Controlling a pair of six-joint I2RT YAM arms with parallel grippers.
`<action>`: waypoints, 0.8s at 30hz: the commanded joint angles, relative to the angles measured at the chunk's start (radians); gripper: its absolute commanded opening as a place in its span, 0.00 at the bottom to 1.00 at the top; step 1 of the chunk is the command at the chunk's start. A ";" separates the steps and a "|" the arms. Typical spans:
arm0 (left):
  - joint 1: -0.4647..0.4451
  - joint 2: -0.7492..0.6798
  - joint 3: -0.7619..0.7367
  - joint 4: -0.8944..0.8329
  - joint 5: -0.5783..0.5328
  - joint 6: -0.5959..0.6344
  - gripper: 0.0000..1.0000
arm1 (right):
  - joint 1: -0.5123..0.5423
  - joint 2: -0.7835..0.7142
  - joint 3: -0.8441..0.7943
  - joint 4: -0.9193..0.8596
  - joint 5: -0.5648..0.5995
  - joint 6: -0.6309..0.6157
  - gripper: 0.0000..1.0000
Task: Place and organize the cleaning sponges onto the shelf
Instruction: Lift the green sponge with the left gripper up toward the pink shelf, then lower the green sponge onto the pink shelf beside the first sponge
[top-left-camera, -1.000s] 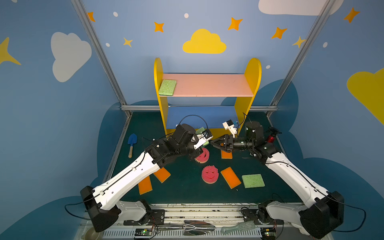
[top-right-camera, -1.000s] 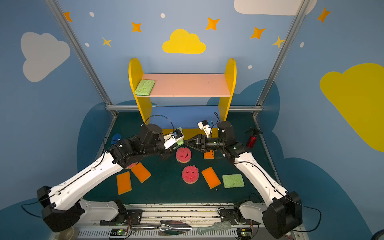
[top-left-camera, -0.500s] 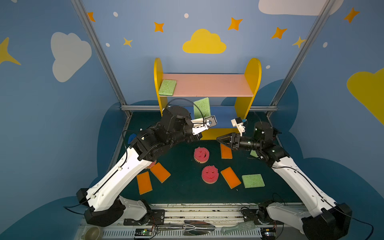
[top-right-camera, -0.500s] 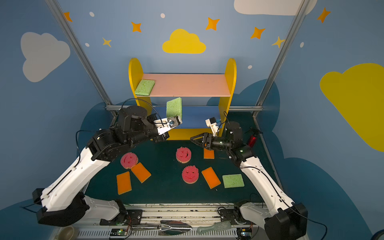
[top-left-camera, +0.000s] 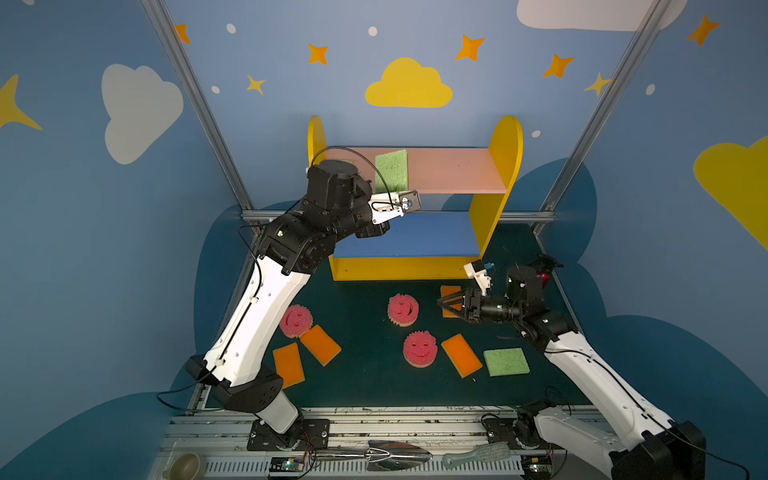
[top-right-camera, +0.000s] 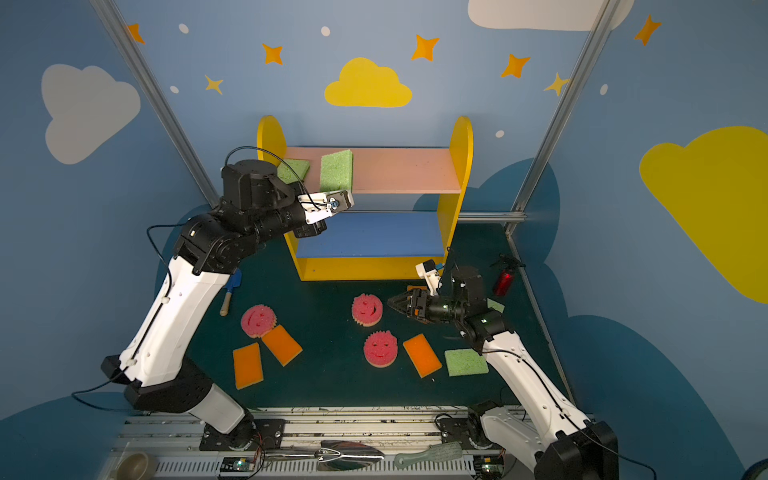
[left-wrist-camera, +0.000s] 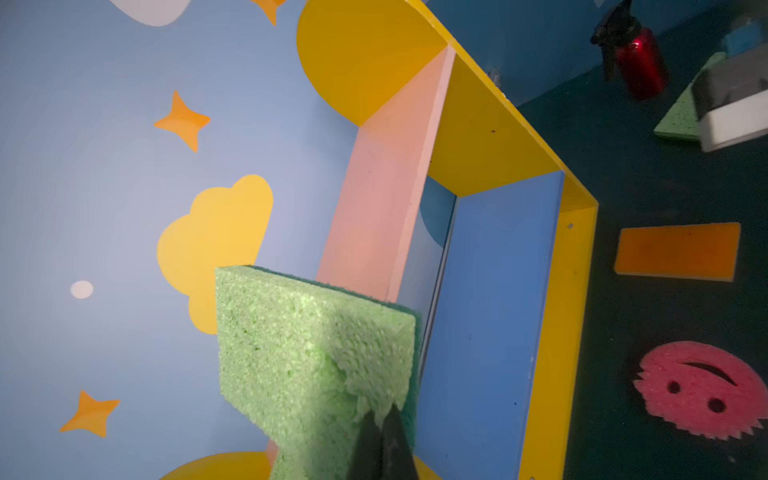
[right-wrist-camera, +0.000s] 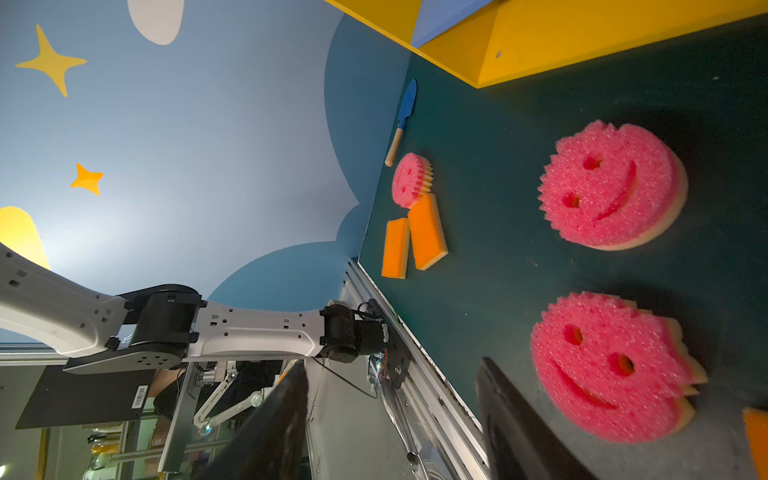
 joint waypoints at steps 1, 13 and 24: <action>0.021 0.040 -0.004 0.071 0.026 0.062 0.03 | 0.008 -0.019 -0.013 -0.013 0.032 -0.047 0.63; 0.085 0.090 -0.088 0.199 -0.072 0.098 0.03 | 0.031 0.067 -0.029 0.021 0.016 -0.056 0.61; 0.086 0.096 -0.131 0.234 -0.156 0.194 0.03 | 0.049 0.108 -0.031 0.026 0.026 -0.057 0.61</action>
